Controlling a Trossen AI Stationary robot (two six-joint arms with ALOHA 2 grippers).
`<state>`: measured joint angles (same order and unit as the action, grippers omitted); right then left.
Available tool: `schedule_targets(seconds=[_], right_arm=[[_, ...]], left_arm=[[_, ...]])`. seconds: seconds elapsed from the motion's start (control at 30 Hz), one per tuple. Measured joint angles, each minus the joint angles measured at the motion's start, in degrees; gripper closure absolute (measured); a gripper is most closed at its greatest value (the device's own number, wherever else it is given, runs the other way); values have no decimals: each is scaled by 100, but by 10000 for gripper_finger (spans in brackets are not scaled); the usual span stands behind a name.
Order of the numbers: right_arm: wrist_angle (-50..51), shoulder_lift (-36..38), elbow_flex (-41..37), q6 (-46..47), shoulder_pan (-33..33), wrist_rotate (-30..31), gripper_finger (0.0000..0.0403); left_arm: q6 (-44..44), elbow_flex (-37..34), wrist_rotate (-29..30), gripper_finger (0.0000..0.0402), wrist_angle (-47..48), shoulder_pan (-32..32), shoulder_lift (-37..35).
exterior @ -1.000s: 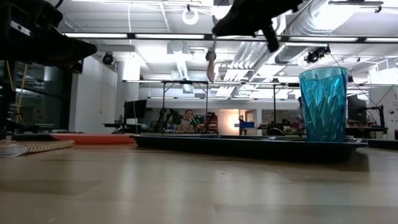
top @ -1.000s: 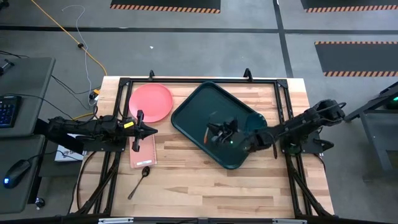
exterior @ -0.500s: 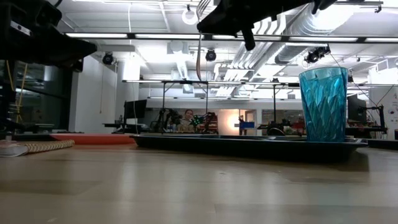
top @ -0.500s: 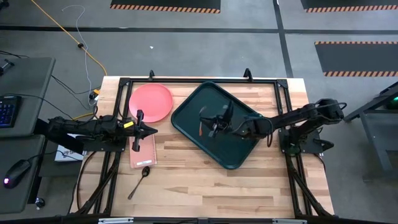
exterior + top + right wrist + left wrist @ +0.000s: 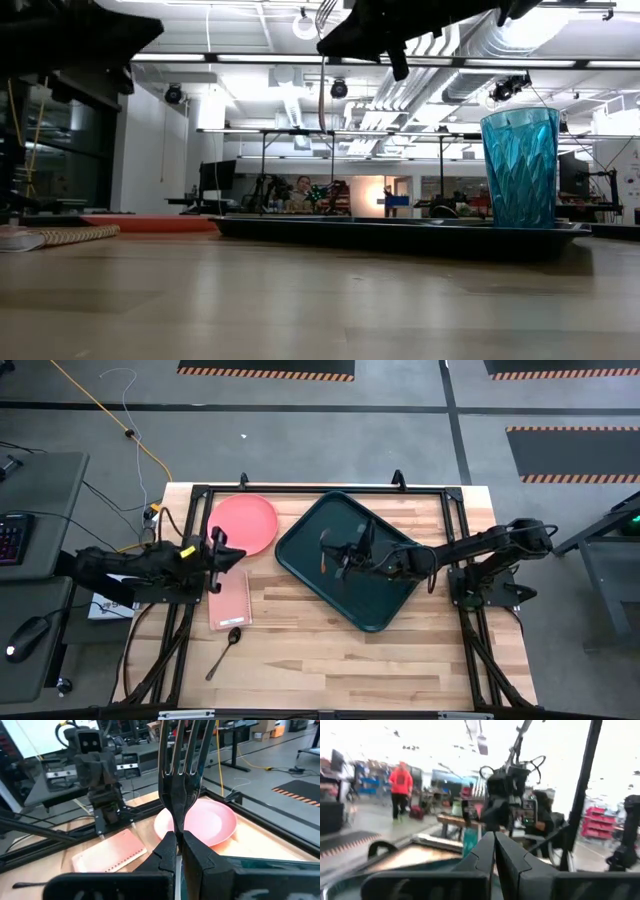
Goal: Pick and place plate/cup/fork/spoon on tray
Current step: Put the orange fork on the black serving tray to the left
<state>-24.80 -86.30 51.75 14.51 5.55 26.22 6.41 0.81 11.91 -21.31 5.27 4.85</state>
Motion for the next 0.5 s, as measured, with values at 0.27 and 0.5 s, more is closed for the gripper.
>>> schedule_targets(seconds=[0.27,0.5], right_arm=[[-404,0,0,43,-246,-277,403],[-1093,-72,0,-206,-305,-792,403]], left_arm=[[-61,51,-119,292,-1189,4,1458],[238,756,69,173,-1484,1,3102]])
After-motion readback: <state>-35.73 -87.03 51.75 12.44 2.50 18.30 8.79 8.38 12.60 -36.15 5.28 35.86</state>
